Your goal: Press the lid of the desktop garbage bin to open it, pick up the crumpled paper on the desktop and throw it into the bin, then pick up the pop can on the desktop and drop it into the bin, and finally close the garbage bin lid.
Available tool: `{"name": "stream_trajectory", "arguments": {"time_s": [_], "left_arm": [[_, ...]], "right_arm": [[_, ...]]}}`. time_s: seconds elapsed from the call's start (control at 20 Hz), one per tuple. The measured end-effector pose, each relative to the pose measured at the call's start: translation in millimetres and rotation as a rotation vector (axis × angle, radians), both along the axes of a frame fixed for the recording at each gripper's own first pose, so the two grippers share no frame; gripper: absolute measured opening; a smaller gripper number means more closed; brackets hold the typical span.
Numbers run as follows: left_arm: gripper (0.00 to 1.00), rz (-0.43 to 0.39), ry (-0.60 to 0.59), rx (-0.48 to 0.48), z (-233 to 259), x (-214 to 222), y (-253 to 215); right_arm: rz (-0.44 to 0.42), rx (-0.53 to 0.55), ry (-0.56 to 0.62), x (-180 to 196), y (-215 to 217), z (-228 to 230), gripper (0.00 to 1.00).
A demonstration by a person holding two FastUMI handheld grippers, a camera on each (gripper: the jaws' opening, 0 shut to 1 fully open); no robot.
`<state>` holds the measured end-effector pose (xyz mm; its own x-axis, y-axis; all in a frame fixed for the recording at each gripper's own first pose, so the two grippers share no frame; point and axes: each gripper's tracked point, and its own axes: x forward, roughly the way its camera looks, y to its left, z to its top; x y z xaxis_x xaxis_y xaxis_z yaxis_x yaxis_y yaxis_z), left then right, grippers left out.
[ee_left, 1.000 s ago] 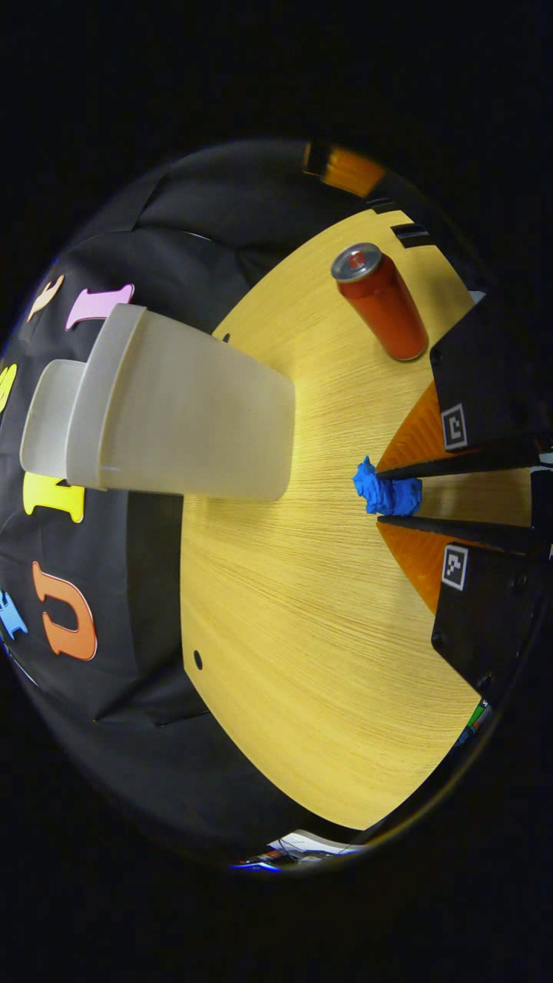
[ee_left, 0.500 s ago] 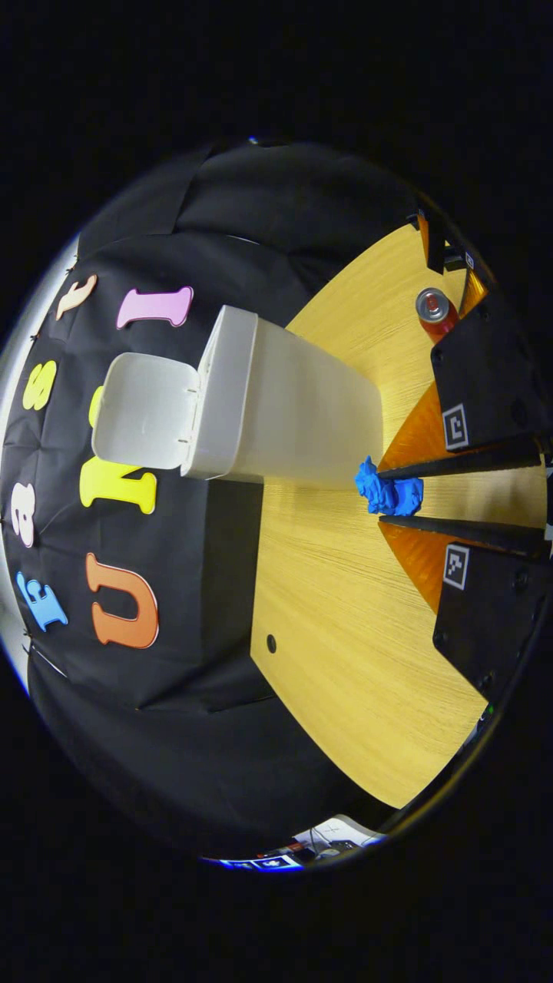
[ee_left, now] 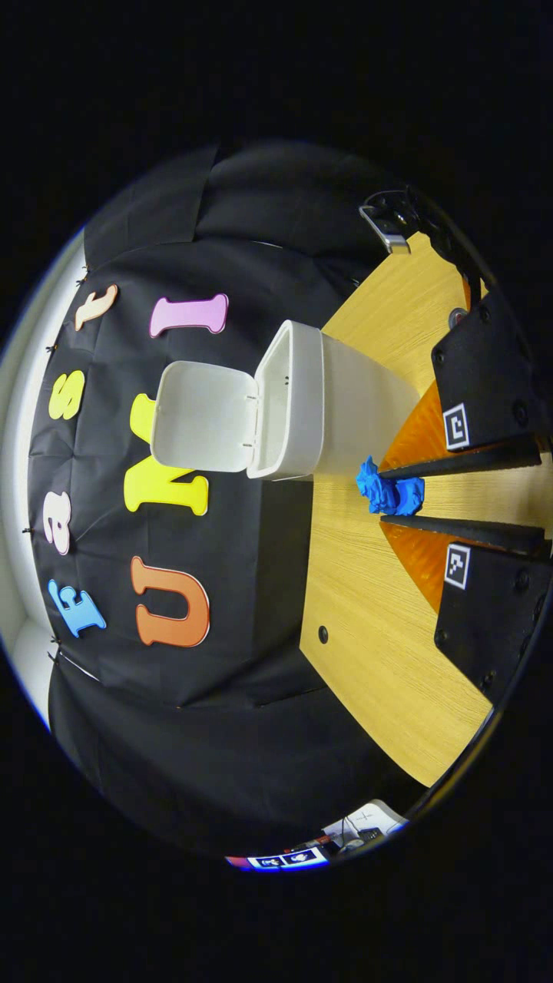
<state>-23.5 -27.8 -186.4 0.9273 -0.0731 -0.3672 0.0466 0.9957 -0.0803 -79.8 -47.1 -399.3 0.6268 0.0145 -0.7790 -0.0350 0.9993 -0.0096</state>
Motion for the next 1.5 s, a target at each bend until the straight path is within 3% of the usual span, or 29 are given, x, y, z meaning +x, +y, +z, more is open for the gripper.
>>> {"name": "stream_trajectory", "arguments": {"time_s": [0.45,0.6,0.7,1.1,1.5], "left_arm": [[0.3,0.009,-0.066,-0.002,35,6,-1],[0.3,0.007,-0.093,-0.007,48,12,-5],[0.3,0.005,-0.111,-0.008,55,16,-7],[0.31,-0.005,-0.172,-0.029,89,65,-31],[0.3,-0.022,-0.242,-0.043,115,142,-53]], "right_arm": [[-0.044,0.046,0.01,17,3,-14,0.96],[-0.045,0.05,0.005,17,2,-7,0.84],[-0.028,0.044,-0.002,17,1,1,0.83],[0.06,0.029,-0.083,22,-3,78,0.82],[0.026,0.01,-0.16,51,-40,134,0.82]]}}
